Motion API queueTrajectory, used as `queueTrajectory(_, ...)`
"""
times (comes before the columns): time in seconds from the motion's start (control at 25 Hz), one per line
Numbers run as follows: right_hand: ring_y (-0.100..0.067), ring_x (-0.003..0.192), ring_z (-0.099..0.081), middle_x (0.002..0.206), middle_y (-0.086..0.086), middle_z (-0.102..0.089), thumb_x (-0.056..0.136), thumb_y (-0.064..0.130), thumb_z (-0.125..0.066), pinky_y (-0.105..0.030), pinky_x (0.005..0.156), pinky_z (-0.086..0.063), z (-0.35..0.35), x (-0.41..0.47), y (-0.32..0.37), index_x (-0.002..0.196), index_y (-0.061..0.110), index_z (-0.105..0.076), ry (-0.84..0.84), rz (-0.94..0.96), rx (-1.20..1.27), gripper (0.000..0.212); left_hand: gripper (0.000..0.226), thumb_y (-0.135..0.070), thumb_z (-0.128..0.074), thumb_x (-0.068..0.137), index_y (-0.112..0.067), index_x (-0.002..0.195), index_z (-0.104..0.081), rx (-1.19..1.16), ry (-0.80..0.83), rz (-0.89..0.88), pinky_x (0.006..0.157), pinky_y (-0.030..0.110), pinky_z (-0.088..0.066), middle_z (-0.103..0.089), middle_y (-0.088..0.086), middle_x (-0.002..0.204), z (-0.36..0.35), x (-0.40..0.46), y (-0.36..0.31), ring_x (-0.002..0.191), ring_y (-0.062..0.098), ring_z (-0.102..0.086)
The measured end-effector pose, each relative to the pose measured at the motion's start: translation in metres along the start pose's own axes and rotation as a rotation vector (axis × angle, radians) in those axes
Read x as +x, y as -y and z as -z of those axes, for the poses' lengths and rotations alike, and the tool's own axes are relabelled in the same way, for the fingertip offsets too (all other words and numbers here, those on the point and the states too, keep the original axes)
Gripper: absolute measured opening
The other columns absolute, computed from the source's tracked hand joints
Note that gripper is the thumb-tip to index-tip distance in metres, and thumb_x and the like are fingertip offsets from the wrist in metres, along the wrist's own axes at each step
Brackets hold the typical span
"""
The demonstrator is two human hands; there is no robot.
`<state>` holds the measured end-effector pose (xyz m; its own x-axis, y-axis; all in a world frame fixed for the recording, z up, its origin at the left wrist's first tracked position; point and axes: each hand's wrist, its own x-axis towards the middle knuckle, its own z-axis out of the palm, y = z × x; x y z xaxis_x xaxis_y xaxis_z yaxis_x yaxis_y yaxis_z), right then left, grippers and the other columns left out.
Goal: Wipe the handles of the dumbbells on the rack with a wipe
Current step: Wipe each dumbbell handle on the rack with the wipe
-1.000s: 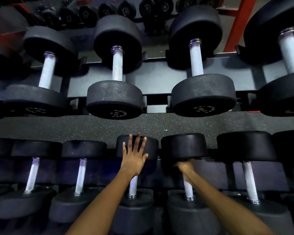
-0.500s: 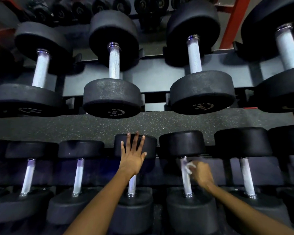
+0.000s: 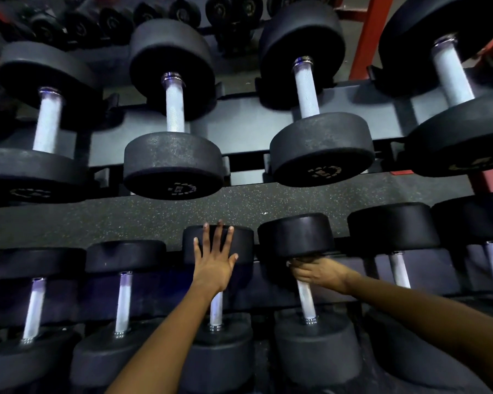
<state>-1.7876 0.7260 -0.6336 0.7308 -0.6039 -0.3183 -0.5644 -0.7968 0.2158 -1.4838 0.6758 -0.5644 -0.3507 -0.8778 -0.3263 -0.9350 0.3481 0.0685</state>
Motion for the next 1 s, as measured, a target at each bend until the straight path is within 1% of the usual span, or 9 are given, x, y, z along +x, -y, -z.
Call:
queueTrajectory(0.12,0.014,0.087,-0.049,0.062,0.031,-0.062,0.086,0.043,-0.050,-0.001,0.098,-0.028,-0.009,0.042,0.020,0.059,0.048,-0.064,0.157,-0.238,0.131,0.030,0.067,-0.049,-0.016,0.102,-0.027,0.136,0.037,0.028,0.051,0.032,0.112,0.056,0.018,0.052,-0.005,0.140,0.000,0.002,-0.002,0.111,0.021,0.064)
queueTrajectory(0.2,0.007,0.069,-0.057,0.052,0.021,-0.061,0.063,0.046,-0.073,-0.010,0.081,-0.041,0.006,0.051,0.015,0.048,0.035,-0.065,0.201,-0.181,0.075,0.020,0.067,-0.046,-0.019,0.104,-0.025,0.135,0.037,0.046,0.074,0.043,0.112,0.056,0.017,0.051,-0.001,0.139,0.005,-0.001,-0.004,0.105,0.021,0.066)
queueTrajectory(0.28,-0.004,0.063,-0.063,0.057,0.012,-0.065,0.061,0.034,-0.072,-0.016,0.066,-0.047,0.016,0.025,0.015,0.052,0.022,-0.070,0.027,-0.069,0.024,0.015,0.067,-0.047,-0.019,0.104,-0.025,0.135,0.037,0.043,0.077,0.037,0.110,0.055,0.019,0.050,-0.001,0.138,0.008,-0.003,-0.005,0.104,0.021,0.067)
queueTrajectory(0.4,-0.013,0.075,-0.066,0.079,0.005,-0.070,0.080,0.020,-0.045,-0.022,0.073,-0.047,0.014,-0.006,0.015,0.079,0.016,-0.073,-0.385,-0.174,0.063,0.029,0.068,-0.046,-0.019,0.104,-0.025,0.134,0.037,0.047,0.092,0.041,0.109,0.054,0.020,0.055,-0.001,0.137,0.008,-0.004,-0.006,0.105,0.022,0.067)
queueTrajectory(0.52,-0.023,0.073,-0.069,0.078,-0.004,-0.072,0.075,0.016,-0.051,-0.025,0.071,-0.038,0.000,-0.038,0.027,0.080,0.016,-0.075,-0.494,-0.734,0.527,0.024,0.069,-0.046,-0.021,0.104,-0.024,0.136,0.035,0.042,0.075,0.037,0.106,0.053,0.023,0.055,-0.004,0.136,0.007,-0.004,-0.006,0.108,0.021,0.065)
queueTrajectory(0.64,-0.028,0.079,-0.066,0.091,-0.018,-0.069,0.083,-0.012,-0.049,-0.024,0.067,-0.050,0.007,-0.032,0.024,0.085,0.003,-0.069,-0.483,-1.368,1.504,0.025,0.067,-0.048,-0.017,0.102,-0.023,0.136,0.034,0.051,0.085,0.047,0.105,0.052,0.025,0.058,-0.005,0.130,0.006,-0.004,-0.006,0.110,0.021,0.064)
queueTrajectory(0.72,-0.015,0.064,-0.060,0.081,-0.012,-0.063,0.090,-0.011,-0.043,-0.022,0.051,-0.051,0.019,-0.013,0.020,0.080,0.009,-0.058,-0.408,-1.464,2.031,0.027,0.063,-0.055,0.000,0.094,-0.024,0.136,0.035,0.051,0.093,0.056,0.105,0.052,0.026,0.058,-0.005,0.132,0.006,-0.003,-0.006,0.112,0.022,0.063)
queueTrajectory(0.84,-0.005,0.045,-0.058,0.064,-0.004,-0.061,0.096,-0.006,-0.034,-0.017,0.043,-0.048,0.030,0.017,0.018,0.082,0.011,-0.052,-0.397,-1.429,2.335,0.029,0.062,-0.055,-0.002,0.097,-0.026,0.136,0.036,0.057,0.102,0.073,0.111,0.055,0.021,0.054,-0.004,0.139,0.007,-0.002,-0.007,0.111,0.022,0.064)
queueTrajectory(1.0,-0.008,0.056,-0.047,0.067,-0.001,-0.049,0.093,-0.006,-0.036,-0.015,0.046,-0.039,0.039,0.037,0.029,0.071,0.016,-0.048,-0.496,-1.523,2.197,0.033,0.064,-0.052,-0.010,0.097,-0.025,0.141,0.028,0.036,0.056,0.050,0.108,0.055,0.022,0.046,-0.007,0.143,0.005,-0.003,-0.004,0.117,0.021,0.060)
